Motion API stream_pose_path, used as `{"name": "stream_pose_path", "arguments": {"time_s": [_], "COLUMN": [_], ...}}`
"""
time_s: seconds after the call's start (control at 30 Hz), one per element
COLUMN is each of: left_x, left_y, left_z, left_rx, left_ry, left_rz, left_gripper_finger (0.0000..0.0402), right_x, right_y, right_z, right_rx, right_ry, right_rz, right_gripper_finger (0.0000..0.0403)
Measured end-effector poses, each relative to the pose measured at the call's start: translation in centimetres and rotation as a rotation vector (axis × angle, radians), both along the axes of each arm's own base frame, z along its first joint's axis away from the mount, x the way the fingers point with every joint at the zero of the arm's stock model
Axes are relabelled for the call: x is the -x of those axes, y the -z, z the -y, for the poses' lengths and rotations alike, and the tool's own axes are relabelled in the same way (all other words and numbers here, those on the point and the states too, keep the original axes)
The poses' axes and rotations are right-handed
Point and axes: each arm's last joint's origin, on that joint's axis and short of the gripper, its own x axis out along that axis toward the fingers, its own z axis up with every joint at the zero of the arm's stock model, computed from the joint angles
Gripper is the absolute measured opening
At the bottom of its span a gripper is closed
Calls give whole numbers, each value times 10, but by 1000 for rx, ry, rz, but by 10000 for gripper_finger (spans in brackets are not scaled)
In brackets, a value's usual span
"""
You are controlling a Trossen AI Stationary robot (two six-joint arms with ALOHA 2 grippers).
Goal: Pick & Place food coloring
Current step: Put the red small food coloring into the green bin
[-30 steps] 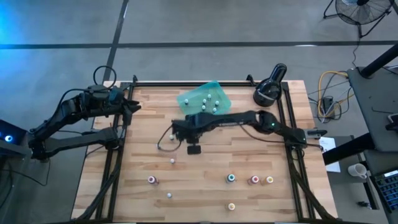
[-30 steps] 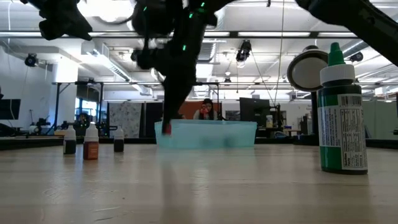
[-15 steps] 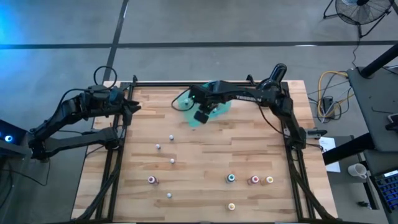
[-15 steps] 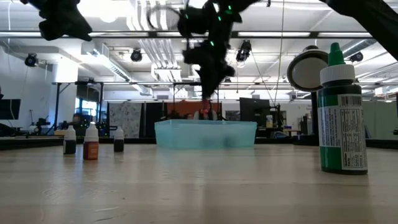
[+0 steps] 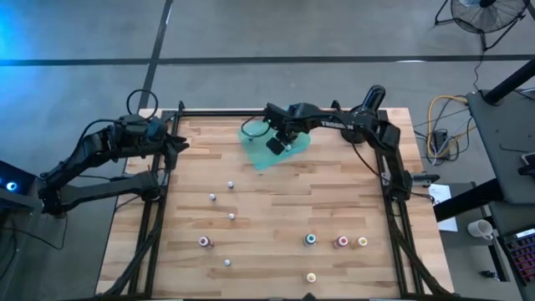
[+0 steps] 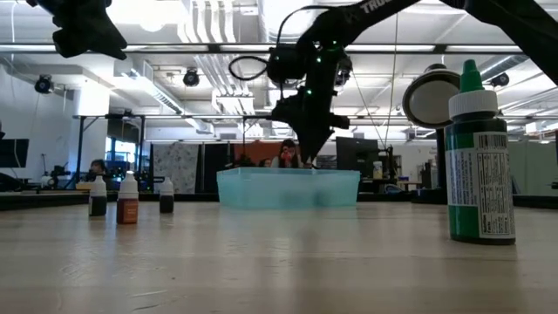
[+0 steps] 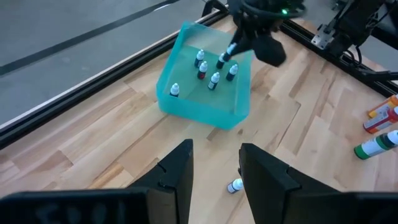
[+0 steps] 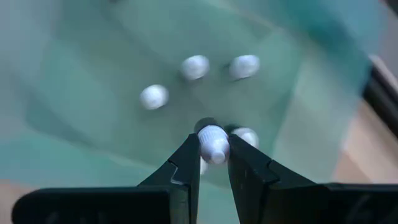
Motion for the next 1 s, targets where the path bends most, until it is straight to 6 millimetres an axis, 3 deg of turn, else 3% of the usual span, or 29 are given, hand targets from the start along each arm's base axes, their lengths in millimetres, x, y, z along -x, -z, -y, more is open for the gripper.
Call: {"name": "stream_pose_path", "arguments": {"time_s": [0.4, 0.57, 1.0], "left_x": [-3, -6, -12], "left_y": [0, 1, 2], "left_z": [-2, -4, -7], "left_rx": [-4, -15, -12], "left_ry": [2, -17, -17], "left_rz": [-5, -20, -28], "left_gripper_finger": [103, 103, 103], "right_x": [23, 24, 31], "right_y": [1, 8, 38], "right_z": [51, 58, 56], "right_rx": [-12, -16, -24], "right_ry": [295, 394, 535], "right_rz": [53, 116, 131], "right_gripper_finger": [57, 57, 57]}}
